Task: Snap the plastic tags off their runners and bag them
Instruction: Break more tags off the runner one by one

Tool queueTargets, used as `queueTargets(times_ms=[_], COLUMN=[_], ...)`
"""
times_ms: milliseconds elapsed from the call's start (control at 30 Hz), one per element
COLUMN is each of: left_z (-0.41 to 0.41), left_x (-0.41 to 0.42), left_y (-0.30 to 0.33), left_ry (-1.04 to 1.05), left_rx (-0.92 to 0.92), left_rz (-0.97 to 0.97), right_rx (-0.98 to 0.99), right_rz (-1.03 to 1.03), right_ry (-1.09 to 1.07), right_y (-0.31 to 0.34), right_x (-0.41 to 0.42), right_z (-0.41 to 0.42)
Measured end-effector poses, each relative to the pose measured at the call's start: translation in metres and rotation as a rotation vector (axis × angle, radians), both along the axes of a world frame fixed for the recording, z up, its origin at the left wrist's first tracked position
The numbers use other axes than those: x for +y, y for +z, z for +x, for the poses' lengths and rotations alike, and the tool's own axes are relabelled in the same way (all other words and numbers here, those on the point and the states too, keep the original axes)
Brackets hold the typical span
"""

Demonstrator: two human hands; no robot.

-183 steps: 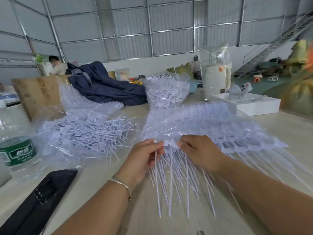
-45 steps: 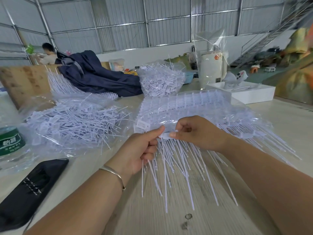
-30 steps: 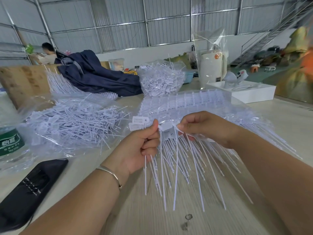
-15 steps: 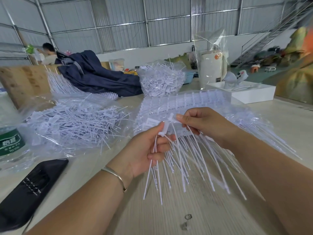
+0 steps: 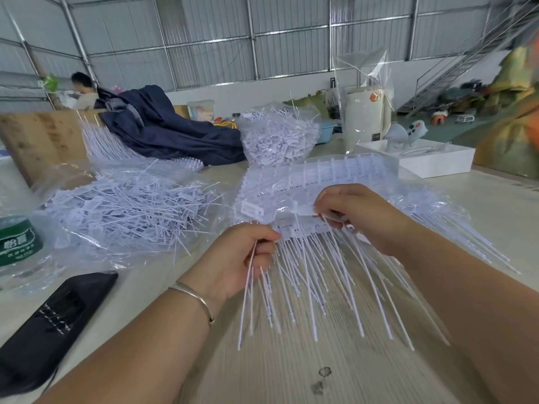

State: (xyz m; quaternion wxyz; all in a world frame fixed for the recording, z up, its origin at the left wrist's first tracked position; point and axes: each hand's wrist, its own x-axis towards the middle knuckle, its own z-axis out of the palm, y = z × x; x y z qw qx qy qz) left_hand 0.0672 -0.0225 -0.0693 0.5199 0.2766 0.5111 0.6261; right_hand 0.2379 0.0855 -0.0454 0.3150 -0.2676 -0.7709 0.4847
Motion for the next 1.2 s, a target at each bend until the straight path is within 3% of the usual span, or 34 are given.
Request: queueTargets(times_ms=[200,433,633,900,1200], left_z=[0.005,0.005,0.006,0.000,0.006], left_x=[0.001,0.001,0.001,-0.001,-0.006], left_y=[-0.001,-0.005,-0.009,0.000,0.000], left_ry=[0.037,-0.010,-0.038,0.030,-0.255], left_rx=[-0.114,0.169,0.325,0.102,-0.225], left_rz=[-0.009,-0.043,-0.055,0.042,0.209], right_rx=[-0.101,-0.216,-0.129,-0.194,0.018], right_rz=[0.086,0.254,0.334,0.408,0.094], right_ry=[0.010,0.111,0.087,-0.033,0.173], right_y=[-0.005,-0.013,-0.014,-0.013,-0.002], right_x=[0.000,-0.002,-0.001,0.009,-0.014], right_z=[-0.005,-0.008,-0.009,-0.005,-0.007])
